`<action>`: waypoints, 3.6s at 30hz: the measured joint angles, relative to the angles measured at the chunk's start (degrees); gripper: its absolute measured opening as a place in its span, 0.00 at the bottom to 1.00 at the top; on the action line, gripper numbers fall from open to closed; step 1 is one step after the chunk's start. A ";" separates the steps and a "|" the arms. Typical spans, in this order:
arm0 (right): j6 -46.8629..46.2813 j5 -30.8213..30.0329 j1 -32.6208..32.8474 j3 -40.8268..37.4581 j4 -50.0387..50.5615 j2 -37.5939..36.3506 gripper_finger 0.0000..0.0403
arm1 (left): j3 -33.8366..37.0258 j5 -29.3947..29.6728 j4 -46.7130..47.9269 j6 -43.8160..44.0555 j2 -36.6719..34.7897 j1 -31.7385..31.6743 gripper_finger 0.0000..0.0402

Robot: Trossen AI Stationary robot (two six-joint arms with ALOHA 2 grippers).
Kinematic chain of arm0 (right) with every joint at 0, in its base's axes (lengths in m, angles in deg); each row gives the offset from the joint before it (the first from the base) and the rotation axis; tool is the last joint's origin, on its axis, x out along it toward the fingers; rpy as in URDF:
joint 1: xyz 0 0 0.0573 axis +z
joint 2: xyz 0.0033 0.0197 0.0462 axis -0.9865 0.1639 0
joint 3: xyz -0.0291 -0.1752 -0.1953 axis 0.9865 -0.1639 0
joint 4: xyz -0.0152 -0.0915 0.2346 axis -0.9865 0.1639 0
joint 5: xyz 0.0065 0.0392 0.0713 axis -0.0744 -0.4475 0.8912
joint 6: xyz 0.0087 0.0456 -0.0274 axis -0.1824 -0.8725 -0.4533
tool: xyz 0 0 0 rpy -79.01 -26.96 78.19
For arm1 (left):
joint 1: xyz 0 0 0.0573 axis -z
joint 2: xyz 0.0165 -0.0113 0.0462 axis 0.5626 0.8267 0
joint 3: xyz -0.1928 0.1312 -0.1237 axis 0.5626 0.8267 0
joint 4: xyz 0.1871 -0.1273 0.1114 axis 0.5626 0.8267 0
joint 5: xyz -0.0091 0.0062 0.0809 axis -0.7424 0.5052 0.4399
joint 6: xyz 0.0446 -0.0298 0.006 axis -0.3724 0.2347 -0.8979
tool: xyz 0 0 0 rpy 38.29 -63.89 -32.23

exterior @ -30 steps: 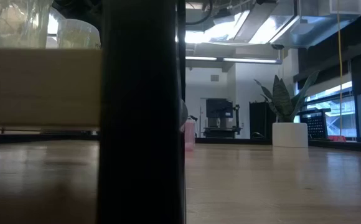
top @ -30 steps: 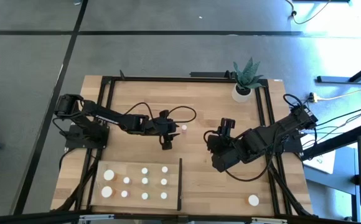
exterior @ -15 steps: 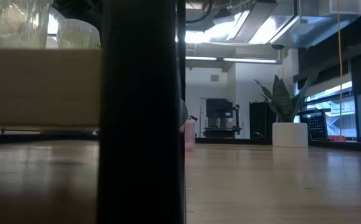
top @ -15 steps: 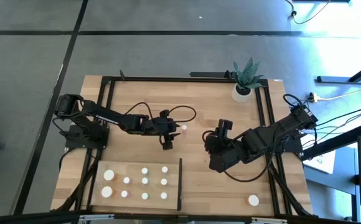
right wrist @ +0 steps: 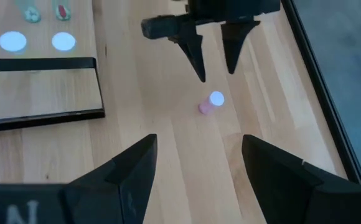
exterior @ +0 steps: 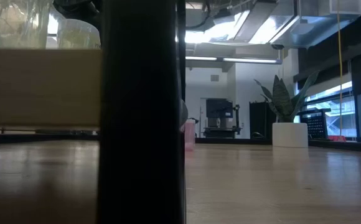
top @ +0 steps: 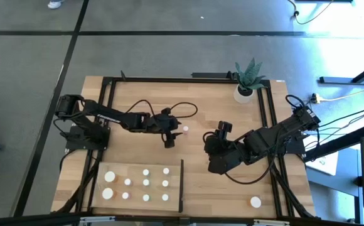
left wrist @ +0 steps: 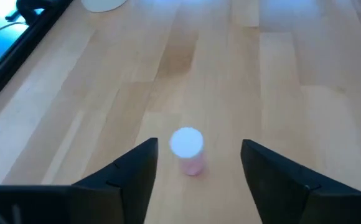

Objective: Pick and place medicine bottles onto shelf by color
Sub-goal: Put the pink pill bottle on the shelf aligned with the other pink pill bottle

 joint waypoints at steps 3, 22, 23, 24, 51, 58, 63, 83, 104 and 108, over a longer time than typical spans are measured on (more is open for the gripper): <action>0.07 0.00 0.00 0.00 -0.35 0.00 0.59 | 0.00 0.05 -0.85 0.02 1.20 -0.02 0.60; 0.02 0.00 0.00 0.00 -1.16 0.02 0.59 | -0.07 -4.73 -9.98 -0.09 9.35 -3.50 0.80; 0.08 0.00 0.00 0.00 -1.16 0.02 0.59 | -0.05 -4.68 -10.11 -0.09 9.90 -3.50 0.80; 0.09 0.00 0.00 0.00 -1.16 0.02 0.59 | -0.04 -4.63 -10.08 -0.10 10.38 -3.50 0.81; 0.02 0.00 0.00 0.00 -2.56 0.02 0.59 | -0.04 -3.10 -15.27 1.38 14.03 -4.72 0.71; 0.05 0.00 0.00 0.00 -2.63 0.02 0.59 | -0.04 -3.26 -15.23 1.38 14.03 -4.68 0.61; 0.03 0.00 0.00 0.00 -2.65 0.02 0.59 | -0.04 -3.26 -15.21 1.36 14.03 -4.68 0.53; 0.06 0.00 0.00 0.00 -2.85 0.02 0.59 | -0.02 -3.24 -15.19 -0.57 14.03 -2.67 0.29; 5.07 0.00 0.00 0.02 -3.39 0.02 0.59 | 0.04 2.76 5.31 3.13 -4.52 4.01 0.29; 6.20 0.00 0.00 0.02 -3.49 0.02 0.59 | 0.04 6.22 12.02 6.71 -10.75 7.72 0.29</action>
